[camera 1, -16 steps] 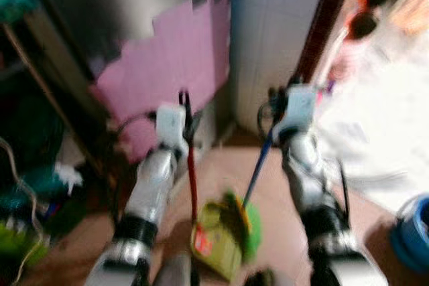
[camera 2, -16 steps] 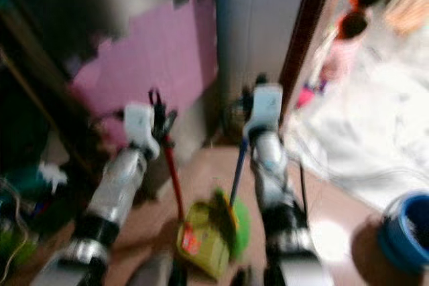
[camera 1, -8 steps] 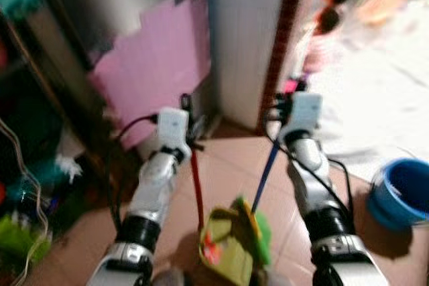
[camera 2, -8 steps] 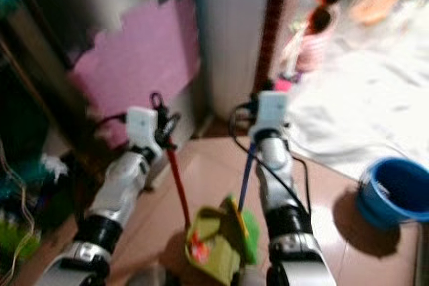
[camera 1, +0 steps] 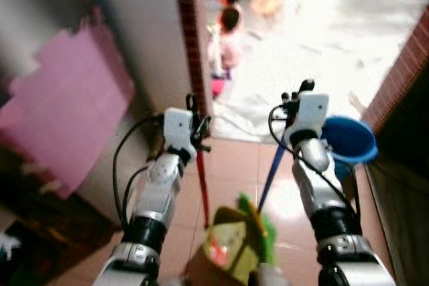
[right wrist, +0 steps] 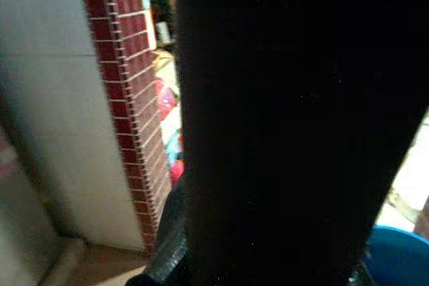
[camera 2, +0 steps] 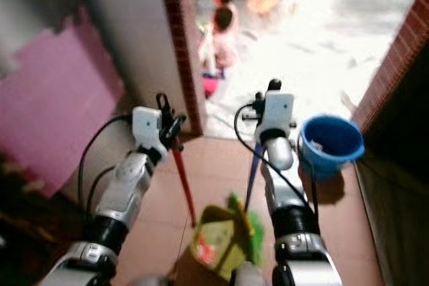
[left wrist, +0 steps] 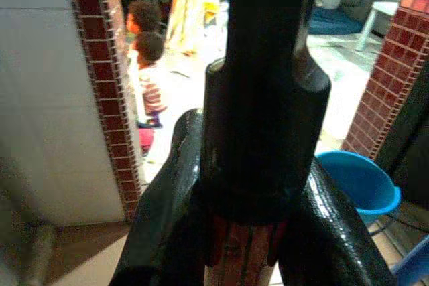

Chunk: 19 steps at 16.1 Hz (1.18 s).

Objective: Sweep floor

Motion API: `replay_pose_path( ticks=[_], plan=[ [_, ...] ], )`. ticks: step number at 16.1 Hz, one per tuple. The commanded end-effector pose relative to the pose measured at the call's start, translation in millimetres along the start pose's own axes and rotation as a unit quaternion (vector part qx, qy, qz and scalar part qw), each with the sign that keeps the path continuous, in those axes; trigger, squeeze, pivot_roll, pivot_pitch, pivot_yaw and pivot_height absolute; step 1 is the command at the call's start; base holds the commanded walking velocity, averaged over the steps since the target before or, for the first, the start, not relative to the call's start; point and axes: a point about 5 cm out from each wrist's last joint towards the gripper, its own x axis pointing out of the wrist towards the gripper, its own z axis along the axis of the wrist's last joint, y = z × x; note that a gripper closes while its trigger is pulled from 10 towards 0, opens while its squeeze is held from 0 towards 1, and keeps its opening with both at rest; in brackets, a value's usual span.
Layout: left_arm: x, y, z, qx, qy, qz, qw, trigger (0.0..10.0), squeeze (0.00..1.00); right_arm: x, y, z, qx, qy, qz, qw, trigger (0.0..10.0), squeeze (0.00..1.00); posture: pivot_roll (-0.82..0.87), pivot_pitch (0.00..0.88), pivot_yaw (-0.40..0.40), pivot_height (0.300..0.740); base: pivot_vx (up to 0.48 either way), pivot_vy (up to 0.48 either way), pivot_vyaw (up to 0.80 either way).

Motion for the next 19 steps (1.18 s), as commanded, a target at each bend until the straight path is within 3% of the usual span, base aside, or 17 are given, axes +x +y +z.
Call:
replay_pose_path(
  ticks=[1, 9, 11, 12, 16, 19],
  plan=[
    [3.1, 9.5, 16, -0.003, -0.035, 0.012, 0.999, 10.0, 0.0, 2.0, 14.3, 2, 0.022, 0.0, 0.017, 1.0, 10.0, 0.0, -0.11, 0.0, 0.069, 0.74, 0.0, 0.386, -0.64],
    [1.3, 8.8, 14, 0.001, -0.034, 0.017, 0.999, 10.0, 0.0, -0.8, 12.4, -2, 0.015, 0.009, 0.024, 1.0, 10.0, 0.0, -0.09, 0.0, 0.012, 0.74, 0.0, 0.362, -0.52],
    [-11.0, 28.9, 9, 0.01, -0.03, 0.073, 0.997, 10.0, 0.0, -7.9, 7.3, -11, -0.008, 0.028, 0.038, 0.999, 10.0, 0.0, -0.06, 0.0, -0.037, 0.74, 0.0, 0.0, 0.0],
    [-12.8, 31.4, 8, 0.01, -0.029, 0.082, 0.996, 10.0, 0.0, -8.4, 6.6, -11, -0.009, 0.029, 0.039, 0.999, 10.0, 0.0, -0.05, 0.0, -0.044, 0.74, 0.0, 0.0, 0.0],
    [-28.6, 34.4, -1, 0.021, -0.024, 0.098, 0.995, 10.0, 0.0, -11.2, 10.8, -16, -0.006, 0.036, 0.037, 0.999, 10.0, 0.0, -0.03, 0.0, -0.011, 0.74, 0.0, 0.0, 0.0],
    [-30.5, 34.2, 0, 0.023, -0.025, 0.09, 0.995, 10.0, 0.0, -13.6, 9.2, -18, 0.0, 0.033, 0.026, 0.999, 10.0, 0.0, -0.04, 0.0, 0.018, 0.74, 0.0, 0.0, 0.0]
  ],
)
